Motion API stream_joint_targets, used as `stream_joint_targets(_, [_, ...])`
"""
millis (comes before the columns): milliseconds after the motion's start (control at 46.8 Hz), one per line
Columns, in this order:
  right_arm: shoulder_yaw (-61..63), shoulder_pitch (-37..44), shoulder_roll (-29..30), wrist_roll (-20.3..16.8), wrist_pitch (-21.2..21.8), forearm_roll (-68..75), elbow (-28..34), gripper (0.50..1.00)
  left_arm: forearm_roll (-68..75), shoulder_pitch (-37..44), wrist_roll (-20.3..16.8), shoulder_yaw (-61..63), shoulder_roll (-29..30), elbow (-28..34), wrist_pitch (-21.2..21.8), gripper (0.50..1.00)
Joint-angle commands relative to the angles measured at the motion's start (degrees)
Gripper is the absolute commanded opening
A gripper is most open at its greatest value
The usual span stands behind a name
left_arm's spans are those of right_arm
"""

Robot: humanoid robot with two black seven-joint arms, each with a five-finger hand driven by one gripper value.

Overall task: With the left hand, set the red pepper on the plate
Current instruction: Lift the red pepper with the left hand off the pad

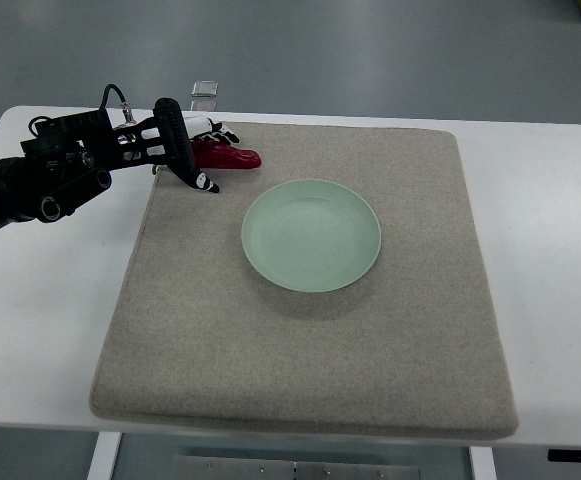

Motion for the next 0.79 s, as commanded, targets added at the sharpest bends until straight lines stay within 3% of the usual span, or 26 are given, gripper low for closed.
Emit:
stream_joint_targets(0, [0.00,0.00,0.00,0.00,0.00,0.00,0.00,0.928,0.00,-0.09,0.01,0.00,0.04,0.15,0.08,0.797])
stream_joint_targets(192, [0.00,0.00,0.00,0.00,0.00,0.00,0.00,0.928,0.00,-0.09,0.01,0.00,0.04,0.06,0.17,0.696])
stream_joint_targets(256, [0.00,0.00,0.00,0.00,0.00,0.00,0.00,0.928,0.00,-0.09,0.01,0.00,0.04,-0.03,0.17,0.630])
stream_joint_targets(299, [0.00,0.00,0.00,0.00,0.00,0.00,0.00,0.928,0.00,-0.09,0.01,0.00,0.04,-0.03,0.26,0.619])
stream_joint_targets(449, [0.00,0.00,0.00,0.00,0.00,0.00,0.00,0.928,0.00,-0.18,0.01,0.00,0.04,-0.03,0.34,0.510])
stream_joint_targets(769, [0.00,0.00,0.00,0.00,0.00,0.00,0.00,0.928,-0.70,-0.18,0.01,-0.09,0.04,-0.11,0.17,0.503])
